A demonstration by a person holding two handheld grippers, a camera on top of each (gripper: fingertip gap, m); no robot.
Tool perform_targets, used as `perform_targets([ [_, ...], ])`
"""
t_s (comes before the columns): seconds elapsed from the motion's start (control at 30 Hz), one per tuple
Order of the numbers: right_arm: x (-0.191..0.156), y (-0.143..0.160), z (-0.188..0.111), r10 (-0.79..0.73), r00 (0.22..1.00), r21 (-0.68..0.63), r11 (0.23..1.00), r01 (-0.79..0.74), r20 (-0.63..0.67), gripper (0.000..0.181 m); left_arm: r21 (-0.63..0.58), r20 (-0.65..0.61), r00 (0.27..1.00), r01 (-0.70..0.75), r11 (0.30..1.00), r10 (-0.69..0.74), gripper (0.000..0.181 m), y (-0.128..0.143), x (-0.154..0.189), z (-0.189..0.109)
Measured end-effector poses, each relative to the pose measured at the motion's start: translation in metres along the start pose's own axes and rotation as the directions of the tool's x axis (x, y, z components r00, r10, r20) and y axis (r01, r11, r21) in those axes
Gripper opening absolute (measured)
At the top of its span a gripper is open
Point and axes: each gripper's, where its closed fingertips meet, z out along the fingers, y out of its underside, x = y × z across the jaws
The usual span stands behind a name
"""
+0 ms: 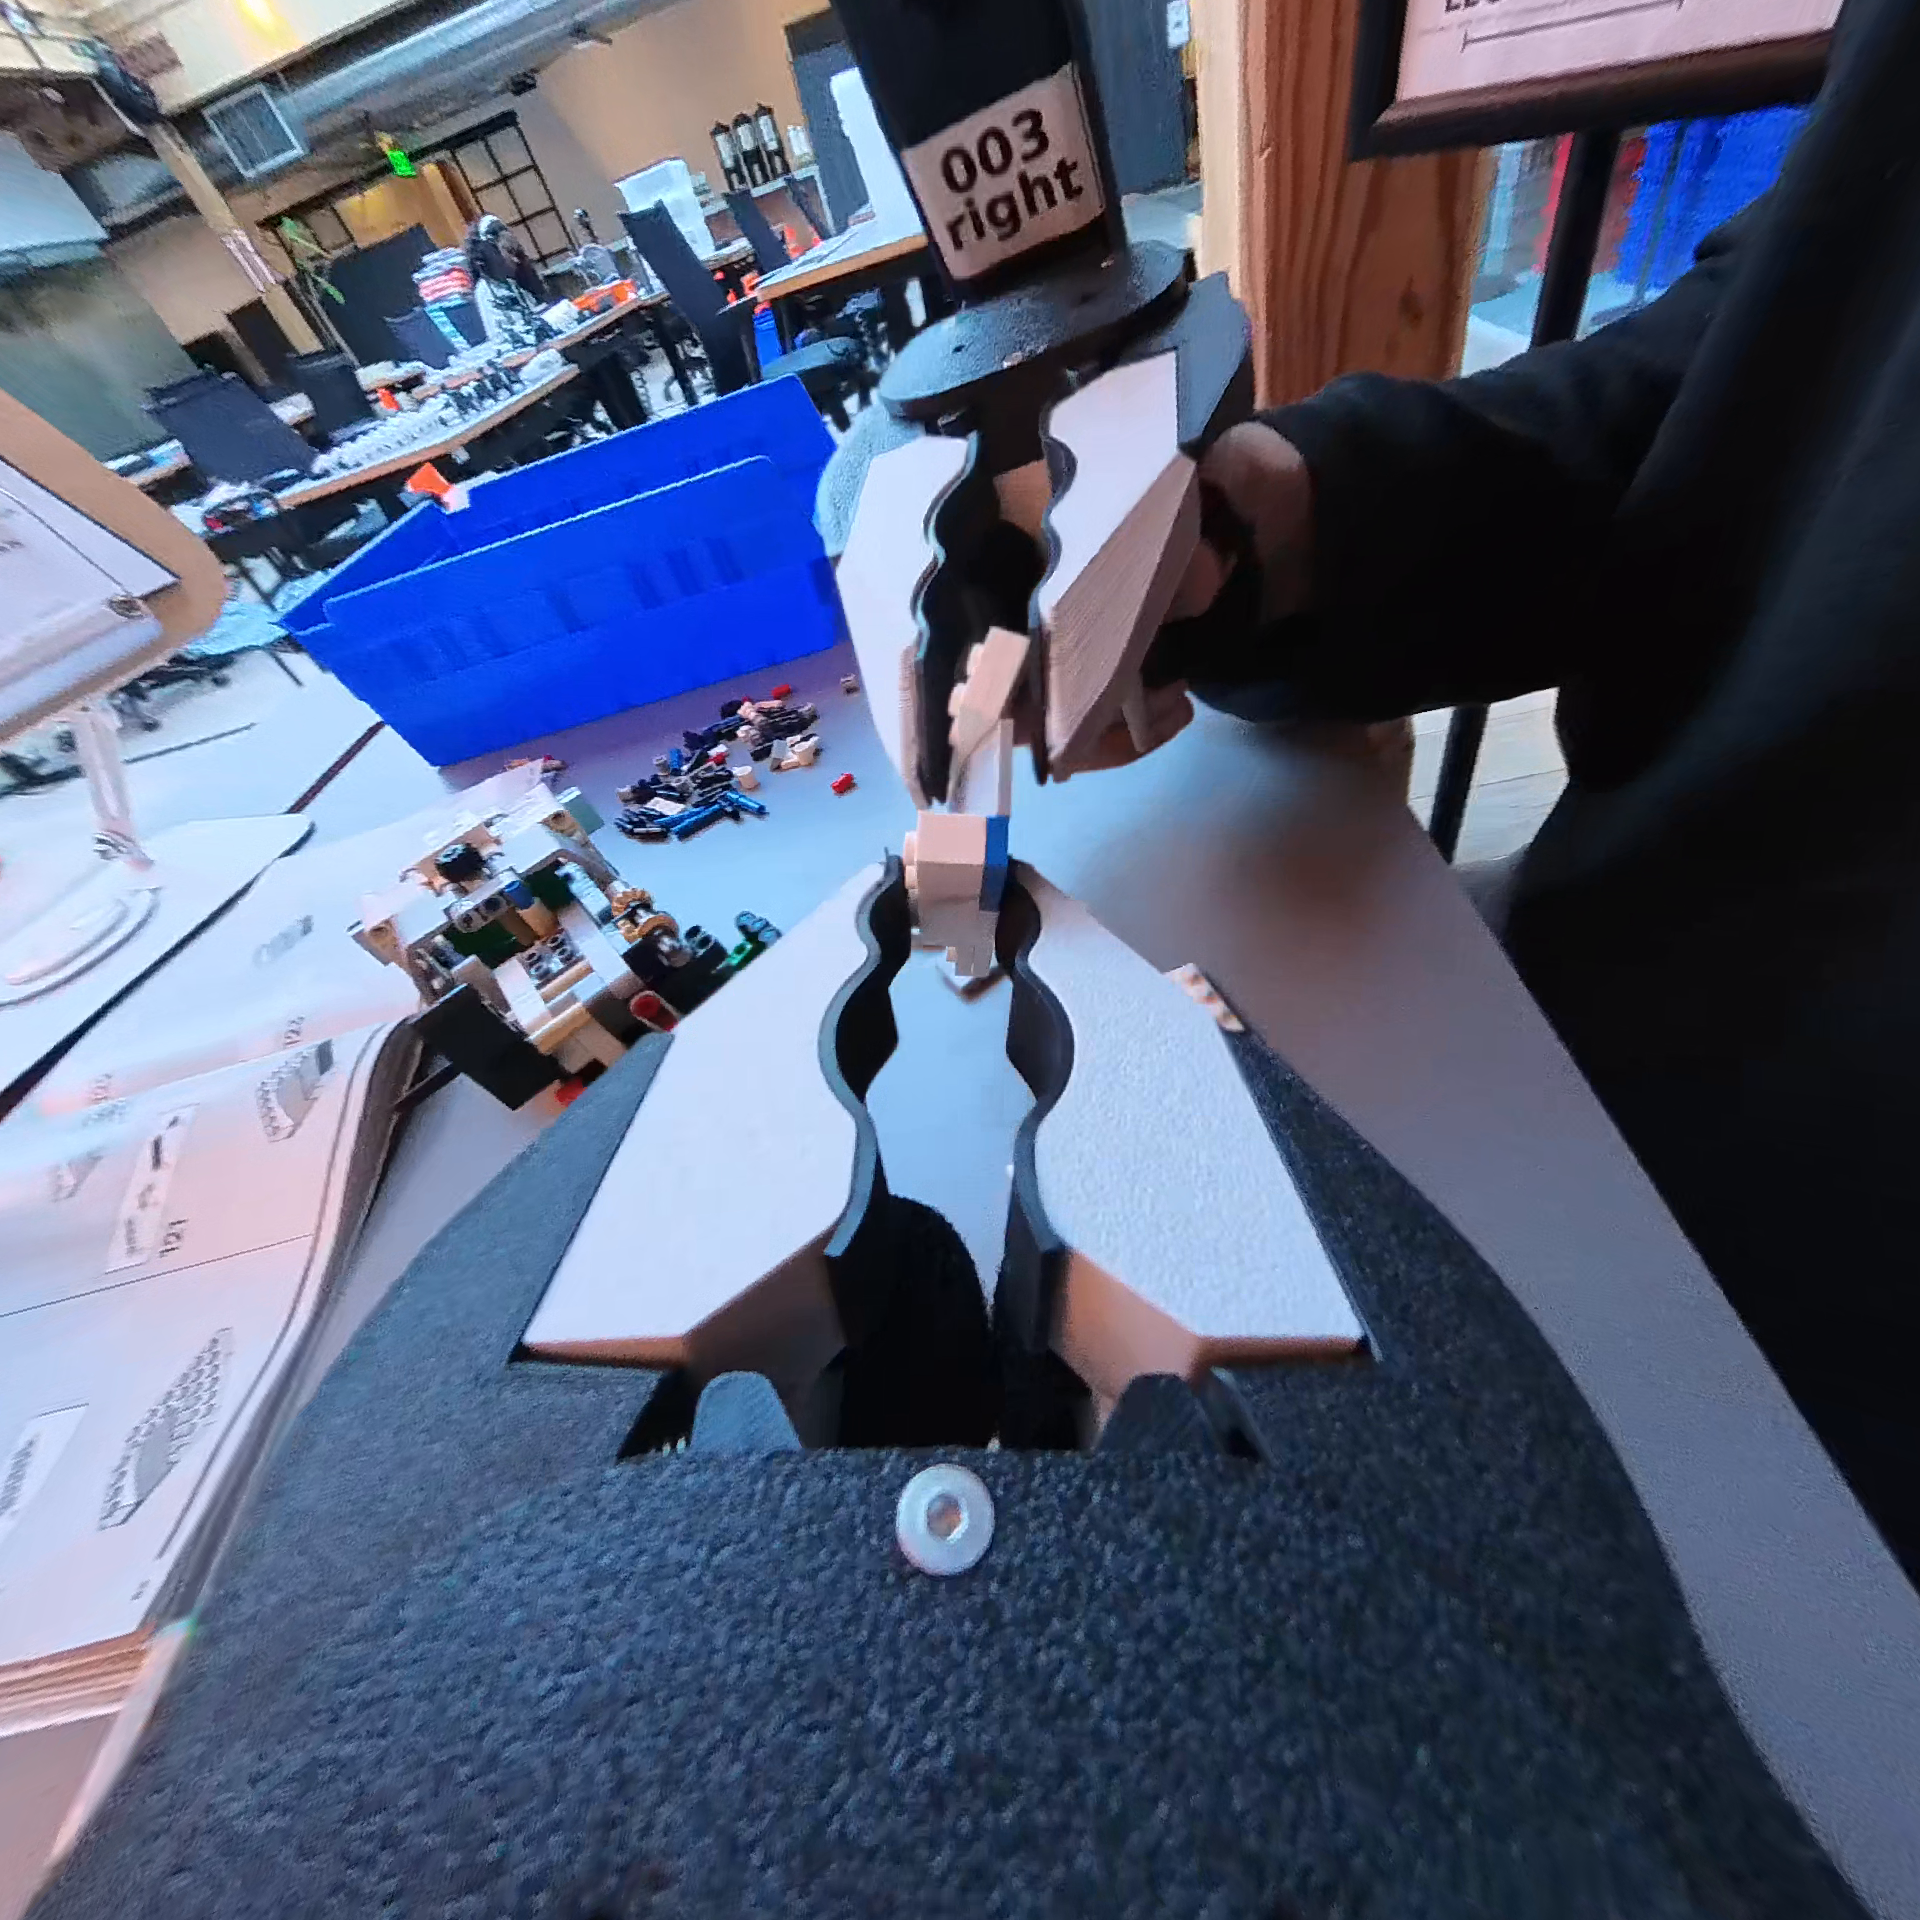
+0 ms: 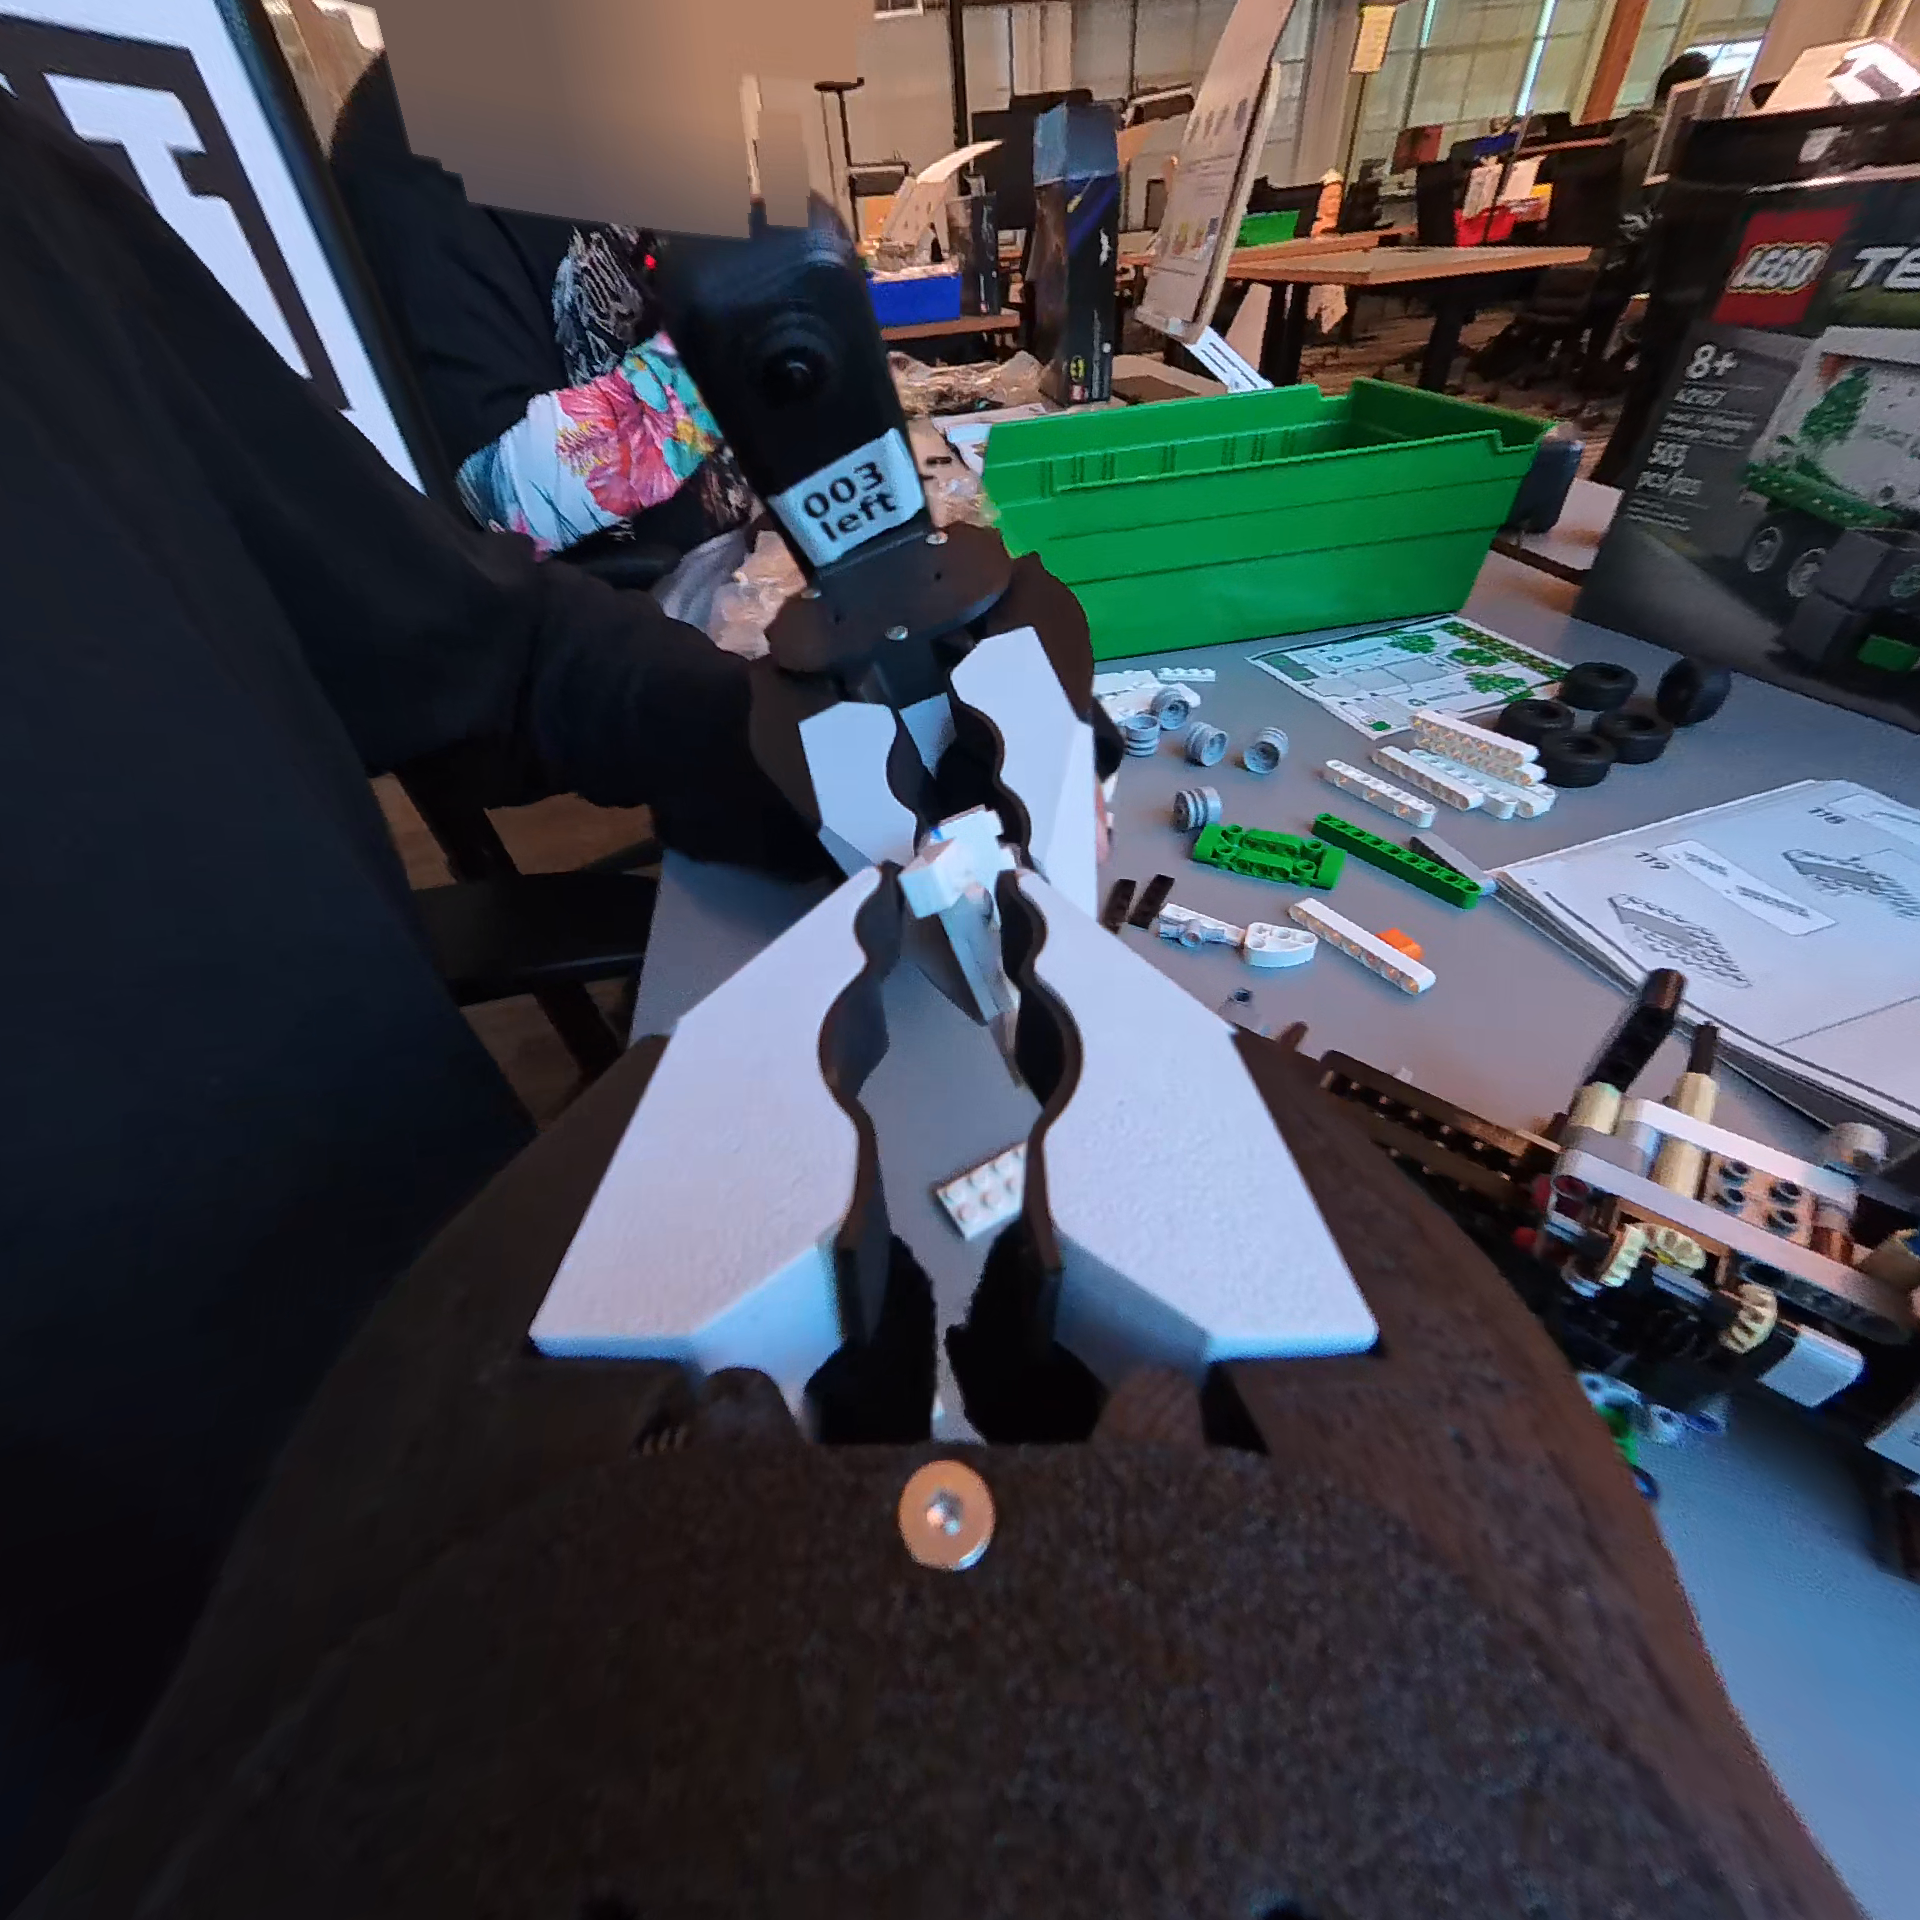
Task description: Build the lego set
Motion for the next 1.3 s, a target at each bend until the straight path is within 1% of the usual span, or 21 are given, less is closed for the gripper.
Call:
perform_targets([
  [0.13, 0.002, 0.002, -0.002, -0.073, 0.996, -0.038, 0.997, 0.071, -0.047, 0.014, -0.006, 0.018, 0.999, -0.032, 0.999, 0.032, 0.014, 0.001, 0.000, 0.001],
  [0.43, 0.004, 0.015, -0.002, -0.183, 0.980, -0.190, 0.968, 0.166, -0.077, 0.019, -0.020, 0.011, 0.999, -0.032, 0.999, 0.033, 0.014, 0.003, 0.001, 0.002],
  [0.5, 0.007, 0.016, -0.003, -0.251, 0.962, -0.223, 0.949, 0.224, -0.103, 0.011, -0.026, 0.004, 0.999, -0.036, 0.999, 0.036, 0.014, 0.003, 0.002, 0.002],
  [0.57, 0.008, 0.017, -0.003, -0.345, 0.931, -0.265, 0.915, 0.306, -0.117, 0.010, -0.036, 0.000, 0.999, -0.035, 0.999, 0.035, 0.014, 0.004, 0.003, 0.002],
  [0.63, 0.007, 0.019, -0.002, -0.399, 0.911, -0.316, 0.882, 0.349, -0.108, 0.010, -0.050, -0.013, 0.999, -0.031, 0.998, 0.030, 0.014, 0.007, 0.004, 0.002],
  [0.67, 0.006, 0.021, -0.002, -0.396, 0.914, -0.342, 0.874, 0.345, -0.091, 0.009, -0.052, -0.018, 0.999, -0.029, 0.998, 0.028, 0.014, 0.007, 0.005, 0.002],
  [0.8, 0.005, 0.022, -0.003, -0.387, 0.918, -0.365, 0.870, 0.332, -0.086, 0.009, -0.065, -0.012, 0.999, -0.045, 0.997, 0.044, 0.014, 0.006, 0.006, 0.003],
  [0.87, 0.006, 0.023, -0.004, -0.348, 0.934, -0.361, 0.884, 0.296, -0.086, 0.010, -0.077, 0.023, 0.995, -0.091, 0.993, 0.093, 0.015, 0.007, 0.005, 0.004],
  [0.97, 0.008, 0.025, -0.005, -0.230, 0.968, -0.349, 0.919, 0.183, -0.099, 0.011, -0.106, 0.078, 0.984, -0.150, 0.983, 0.158, 0.014, 0.009, 0.000, 0.005],
  [1.1, 0.014, 0.023, -0.006, -0.304, 0.940, -0.356, 0.905, 0.233, -0.158, 0.014, -0.106, 0.101, 0.982, -0.152, 0.983, 0.163, 0.014, 0.009, -0.004, 0.004],
  [1.2, 0.019, 0.021, -0.008, -0.363, 0.911, -0.377, 0.885, 0.273, -0.194, 0.025, -0.109, 0.096, 0.982, -0.152, 0.982, 0.163, 0.014, 0.010, -0.003, 0.004],
  [1.3, 0.016, 0.021, -0.007, -0.375, 0.911, -0.373, 0.880, 0.293, -0.172, 0.017, -0.100, 0.094, 0.985, -0.137, 0.985, 0.147, 0.014, 0.009, -0.004, 0.004],
])
